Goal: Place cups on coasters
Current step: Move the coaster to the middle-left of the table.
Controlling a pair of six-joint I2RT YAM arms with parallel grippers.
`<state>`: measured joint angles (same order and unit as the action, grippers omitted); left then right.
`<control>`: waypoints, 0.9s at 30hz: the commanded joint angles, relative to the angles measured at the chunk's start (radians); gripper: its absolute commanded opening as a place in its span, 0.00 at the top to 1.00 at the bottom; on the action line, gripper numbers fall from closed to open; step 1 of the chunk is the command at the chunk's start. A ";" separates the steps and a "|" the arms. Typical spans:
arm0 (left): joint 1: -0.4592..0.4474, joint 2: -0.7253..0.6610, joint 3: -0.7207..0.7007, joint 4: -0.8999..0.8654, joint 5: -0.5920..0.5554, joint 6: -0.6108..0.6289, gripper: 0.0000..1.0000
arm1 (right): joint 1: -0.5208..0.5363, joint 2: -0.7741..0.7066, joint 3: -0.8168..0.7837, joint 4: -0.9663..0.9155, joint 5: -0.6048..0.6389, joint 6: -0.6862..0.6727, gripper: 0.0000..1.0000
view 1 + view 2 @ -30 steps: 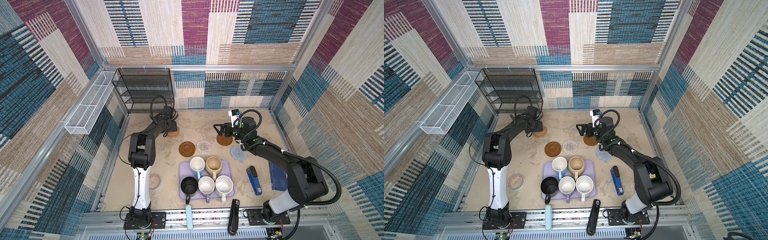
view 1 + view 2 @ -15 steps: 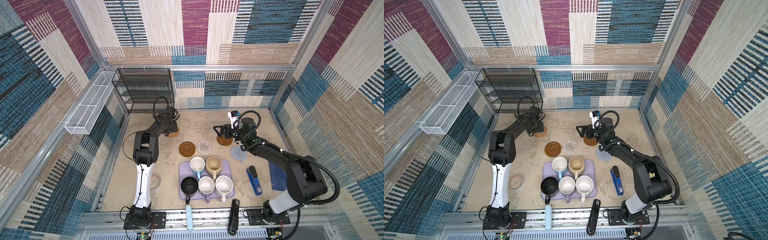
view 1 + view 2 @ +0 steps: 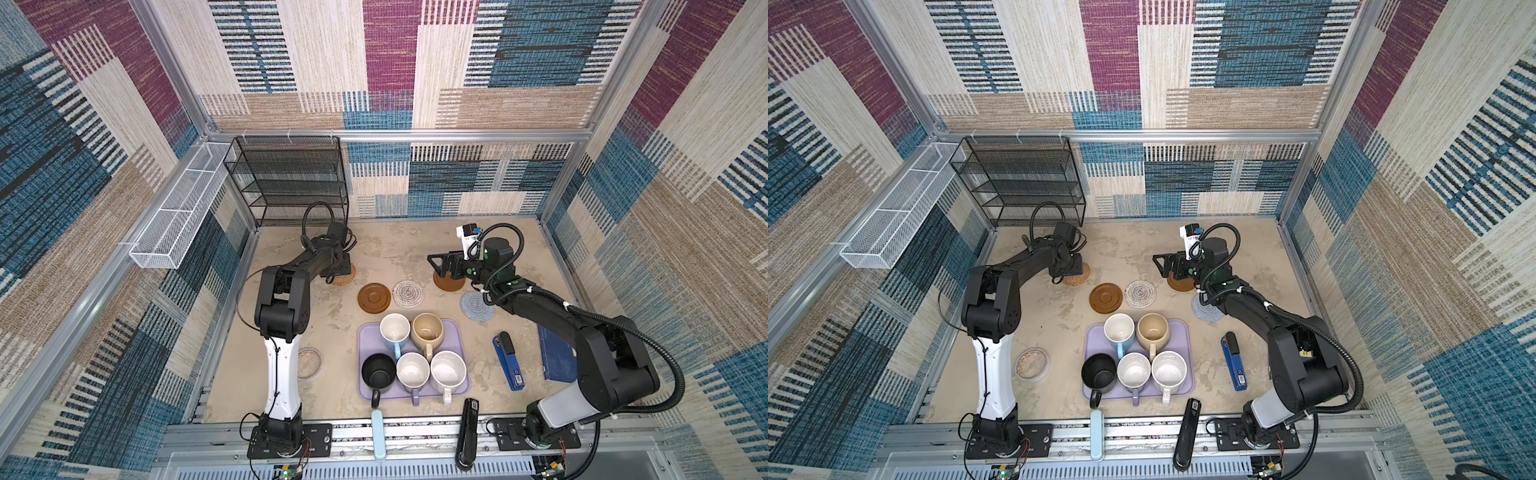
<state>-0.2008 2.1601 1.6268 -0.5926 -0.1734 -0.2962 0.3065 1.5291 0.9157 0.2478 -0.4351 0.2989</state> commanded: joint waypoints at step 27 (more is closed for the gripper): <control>0.011 -0.231 -0.238 -0.053 0.076 -0.010 0.41 | 0.015 -0.048 -0.006 0.039 -0.101 0.053 0.00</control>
<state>-0.1871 1.9430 1.3952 -0.6533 -0.1181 -0.2970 0.3206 1.4879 0.9112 0.2653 -0.5407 0.3382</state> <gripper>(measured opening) 0.592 0.996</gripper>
